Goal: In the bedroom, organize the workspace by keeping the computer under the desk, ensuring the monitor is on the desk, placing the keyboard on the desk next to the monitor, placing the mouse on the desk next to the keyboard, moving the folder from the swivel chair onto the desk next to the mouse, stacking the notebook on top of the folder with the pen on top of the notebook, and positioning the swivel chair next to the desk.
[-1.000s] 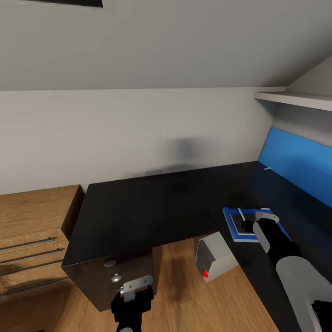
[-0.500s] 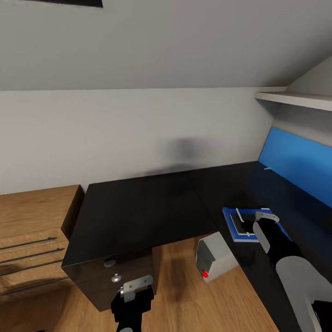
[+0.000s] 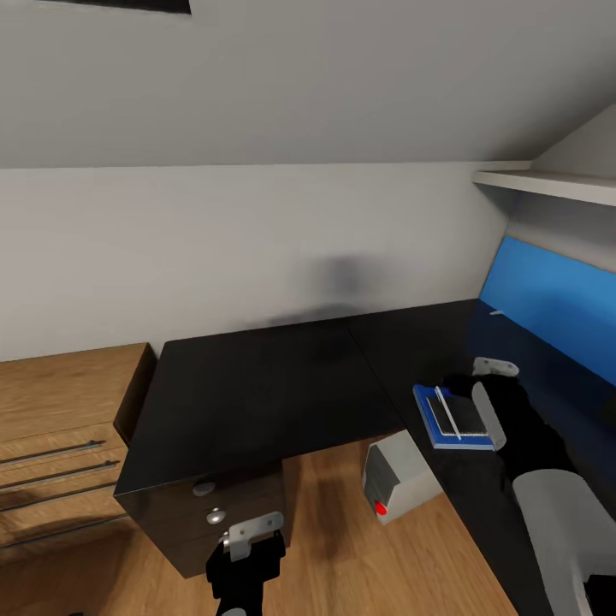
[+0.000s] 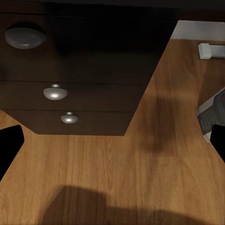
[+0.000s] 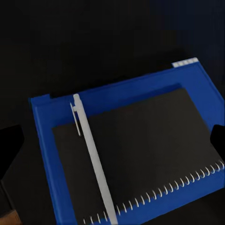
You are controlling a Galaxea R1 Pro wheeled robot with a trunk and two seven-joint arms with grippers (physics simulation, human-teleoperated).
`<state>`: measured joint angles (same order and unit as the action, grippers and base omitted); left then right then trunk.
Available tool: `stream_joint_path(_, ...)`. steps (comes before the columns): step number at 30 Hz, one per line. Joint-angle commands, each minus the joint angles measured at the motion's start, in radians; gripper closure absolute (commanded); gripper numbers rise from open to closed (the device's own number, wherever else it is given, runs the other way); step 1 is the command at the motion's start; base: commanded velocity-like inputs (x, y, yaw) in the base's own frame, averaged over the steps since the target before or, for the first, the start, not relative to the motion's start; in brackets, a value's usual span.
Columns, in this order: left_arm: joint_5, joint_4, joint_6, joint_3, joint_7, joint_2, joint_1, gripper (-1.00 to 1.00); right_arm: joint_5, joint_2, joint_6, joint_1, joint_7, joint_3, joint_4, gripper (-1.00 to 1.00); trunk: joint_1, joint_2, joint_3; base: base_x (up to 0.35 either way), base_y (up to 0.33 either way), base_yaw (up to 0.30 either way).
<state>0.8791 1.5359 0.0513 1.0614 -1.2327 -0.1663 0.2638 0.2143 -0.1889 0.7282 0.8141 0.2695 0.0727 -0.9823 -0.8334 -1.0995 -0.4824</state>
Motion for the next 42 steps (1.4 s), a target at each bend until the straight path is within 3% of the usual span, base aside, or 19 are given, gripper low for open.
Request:
stream_joint_path(1,0.002,0.001,0.005,0.002,-0.005,-0.001,0.002,-1.00,0.011,0.003,0.006,0.000,0.008,-0.001,-0.007,-1.00,0.000,-0.001,-0.001,0.000,0.000,0.000)
stream_joint_path(10,0.003,0.000,0.005,0.002,-0.006,-0.001,0.002,-1.00,0.009,0.103,0.017,-0.005,0.010,-0.007,-0.028,-1.00,0.000,-0.001,-0.001,0.000,0.000,0.000)
stream_joint_path(12,0.002,-0.002,0.005,0.002,-0.007,-0.001,0.002,-1.00,0.010,0.134,0.019,-0.017,0.008,-0.033,-0.042,-1.00,0.000,-0.001,-0.001,0.000,0.000,0.000)
stream_joint_path(13,0.001,-0.003,0.005,0.002,-0.008,-0.001,0.002,-1.00,0.018,0.167,0.076,-0.029,-0.002,-0.057,-0.102,-1.00,0.000,-0.001,-0.001,0.000,0.000,0.000)
stream_joint_path(14,0.001,-0.003,0.005,0.001,-0.009,-0.001,0.002,-1.00,0.020,0.173,0.097,-0.034,-0.015,-0.060,-0.123,-1.00,0.000,-0.001,-0.001,0.000,0.000,0.000)
stream_joint_path(19,0.001,-0.006,0.004,-0.003,-0.013,-0.008,0.002,-1.00,0.022,0.189,0.139,-0.081,-0.116,-0.075,-0.190,-1.00,0.000,-0.001,0.000,-0.100,0.000,0.074)
stream_joint_path(26,0.001,-0.008,0.004,-0.007,-0.013,-0.009,0.002,-1.00,0.022,0.189,0.141,-0.082,-0.119,-0.087,-0.192,-1.00,0.000,-0.001,0.000,-0.330,0.000,0.235)
stream_joint_path(40,0.003,-0.016,0.004,-0.014,-0.013,-0.010,0.002,-1.00,0.023,0.189,0.142,-0.082,-0.121,-0.105,-0.194,-1.00,0.000,-0.001,0.000,-0.335,0.000,0.018)
stream_joint_path(41,0.003,-0.047,0.005,-0.072,-0.007,-0.008,0.002,-1.00,0.023,0.190,0.136,-0.090,-0.121,-0.121,-0.194,-1.00,0.000,-0.001,0.001,-0.336,0.000,0.061)
stream_joint_path(42,0.003,-0.061,0.006,-0.091,-0.005,-0.007,0.002,-1.00,0.022,0.190,0.134,-0.095,-0.120,-0.132,-0.196,-1.00,0.000,-0.001,0.002,-0.335,0.000,0.065)
